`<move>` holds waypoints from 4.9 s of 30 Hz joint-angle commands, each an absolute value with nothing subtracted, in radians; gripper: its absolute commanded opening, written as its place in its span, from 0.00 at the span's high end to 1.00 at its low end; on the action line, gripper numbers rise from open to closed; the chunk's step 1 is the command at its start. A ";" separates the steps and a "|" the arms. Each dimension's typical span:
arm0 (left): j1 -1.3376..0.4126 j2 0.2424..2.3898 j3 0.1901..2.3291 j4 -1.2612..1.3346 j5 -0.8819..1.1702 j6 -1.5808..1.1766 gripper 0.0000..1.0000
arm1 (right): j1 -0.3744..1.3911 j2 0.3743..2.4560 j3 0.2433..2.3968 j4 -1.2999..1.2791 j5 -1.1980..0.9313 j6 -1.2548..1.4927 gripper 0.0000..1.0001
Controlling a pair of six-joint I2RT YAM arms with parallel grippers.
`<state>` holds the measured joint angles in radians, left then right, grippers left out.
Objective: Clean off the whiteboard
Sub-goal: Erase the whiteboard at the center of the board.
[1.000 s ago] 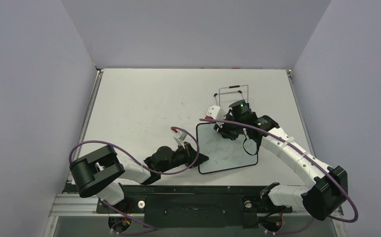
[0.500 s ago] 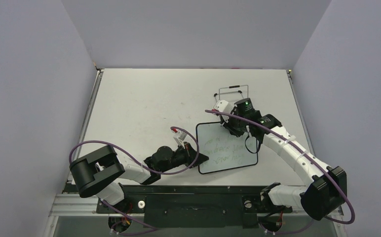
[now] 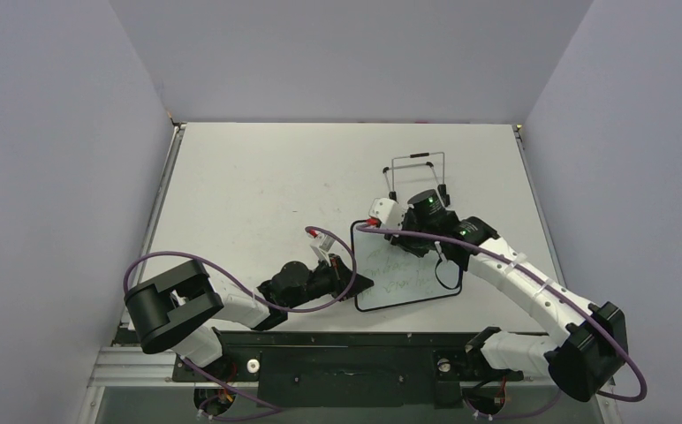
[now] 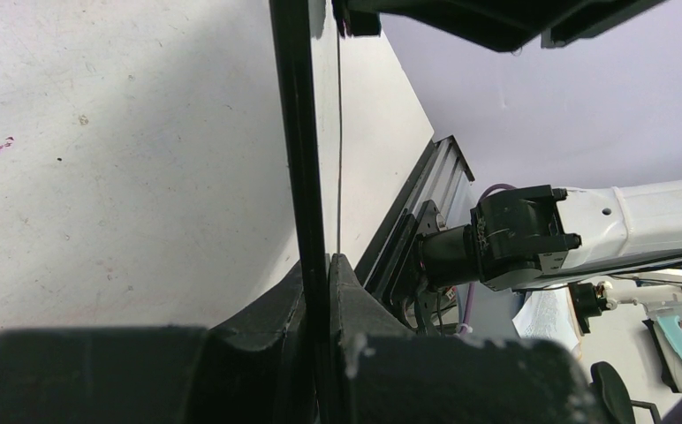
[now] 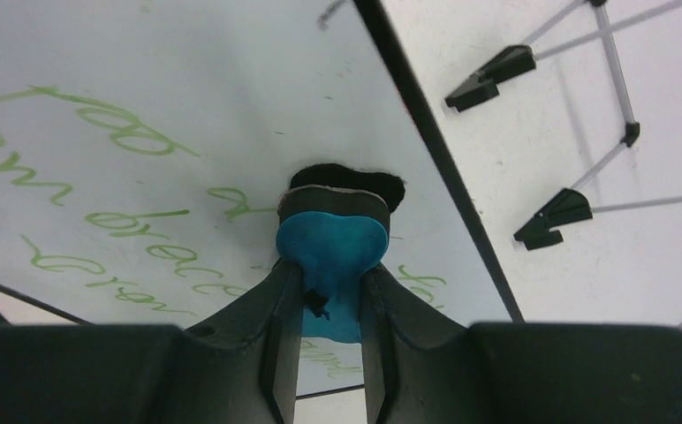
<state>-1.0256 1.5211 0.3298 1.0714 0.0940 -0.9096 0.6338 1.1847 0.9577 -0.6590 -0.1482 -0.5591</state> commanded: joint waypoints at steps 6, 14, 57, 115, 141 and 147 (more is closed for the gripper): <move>-1.037 1.495 0.352 1.144 0.155 -0.838 1.00 | 0.580 1.207 0.978 -0.564 0.030 -0.495 1.00; -1.038 1.498 0.355 1.140 0.154 -0.839 1.00 | 0.650 1.218 1.042 -0.651 -0.164 -0.544 1.00; -1.045 1.487 0.344 1.150 0.150 -0.842 1.00 | 0.417 1.147 0.987 -0.576 -0.232 -0.546 1.00; -1.003 1.434 0.368 1.030 0.140 -0.855 1.00 | 0.451 1.216 0.992 -0.599 -0.279 -0.503 1.00; -1.013 1.446 0.367 1.059 0.126 -0.831 1.00 | 0.462 1.212 0.997 -0.691 -0.349 -0.575 1.00; -1.012 1.453 0.364 1.069 0.132 -0.830 1.00 | 0.432 1.151 0.875 -0.679 -0.229 -0.571 1.00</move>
